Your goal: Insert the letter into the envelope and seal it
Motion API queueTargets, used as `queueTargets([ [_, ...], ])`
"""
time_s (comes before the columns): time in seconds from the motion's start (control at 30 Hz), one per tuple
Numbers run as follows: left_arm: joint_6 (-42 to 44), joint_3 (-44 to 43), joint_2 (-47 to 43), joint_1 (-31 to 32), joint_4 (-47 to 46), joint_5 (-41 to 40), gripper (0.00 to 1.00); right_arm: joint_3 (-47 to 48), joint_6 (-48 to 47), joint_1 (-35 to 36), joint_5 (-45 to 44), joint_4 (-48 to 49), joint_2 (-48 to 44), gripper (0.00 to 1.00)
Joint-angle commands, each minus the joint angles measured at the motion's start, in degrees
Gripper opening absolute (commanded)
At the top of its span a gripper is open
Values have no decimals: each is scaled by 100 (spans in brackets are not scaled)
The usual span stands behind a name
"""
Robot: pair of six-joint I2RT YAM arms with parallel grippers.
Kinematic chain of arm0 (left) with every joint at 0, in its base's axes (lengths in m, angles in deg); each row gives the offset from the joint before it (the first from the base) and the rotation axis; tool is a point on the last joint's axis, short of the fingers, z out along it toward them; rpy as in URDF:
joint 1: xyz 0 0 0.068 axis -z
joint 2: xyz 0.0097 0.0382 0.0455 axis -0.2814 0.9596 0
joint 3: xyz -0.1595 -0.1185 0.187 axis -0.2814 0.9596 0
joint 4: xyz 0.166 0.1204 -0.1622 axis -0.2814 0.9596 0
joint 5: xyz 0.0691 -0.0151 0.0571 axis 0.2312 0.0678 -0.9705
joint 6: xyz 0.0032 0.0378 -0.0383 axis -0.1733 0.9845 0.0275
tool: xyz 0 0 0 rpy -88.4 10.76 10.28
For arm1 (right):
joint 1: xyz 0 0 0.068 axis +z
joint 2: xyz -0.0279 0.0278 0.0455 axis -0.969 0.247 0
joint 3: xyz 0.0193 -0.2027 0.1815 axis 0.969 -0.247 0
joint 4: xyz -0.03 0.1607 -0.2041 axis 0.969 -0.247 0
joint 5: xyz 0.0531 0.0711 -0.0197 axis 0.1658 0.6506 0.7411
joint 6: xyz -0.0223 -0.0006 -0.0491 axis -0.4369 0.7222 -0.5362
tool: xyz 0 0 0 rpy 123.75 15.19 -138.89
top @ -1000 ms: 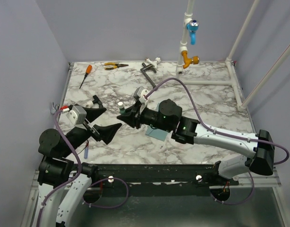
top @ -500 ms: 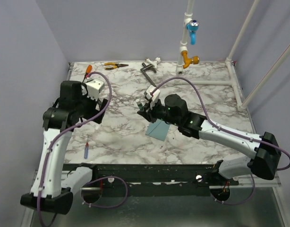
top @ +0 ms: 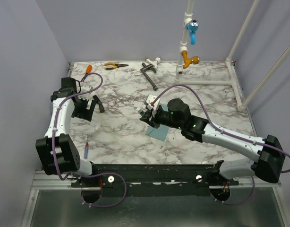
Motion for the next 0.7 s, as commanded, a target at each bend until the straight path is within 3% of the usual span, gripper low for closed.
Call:
queueTargets([
  [0.0,191,253,483,-55,-888,-296,86,-127,-158,15,-18,67,-156,0],
  [0.1,207,37,1005,-84,-1067,-391,78,-238,-150,15,-38,164,-262,1],
  [0.33,-170,-350,1785,-214,-1372,-334,76,-284,-158,17,-232,78,-507,1],
  [0.43,-215,-383,2069,-218,-1388,-440,70,-291,-176,15,-354,58,-565,1],
  [0.67,-244,-221,2257,-295,-1471,-634,67,-279,-194,15,-435,23,-549,0],
])
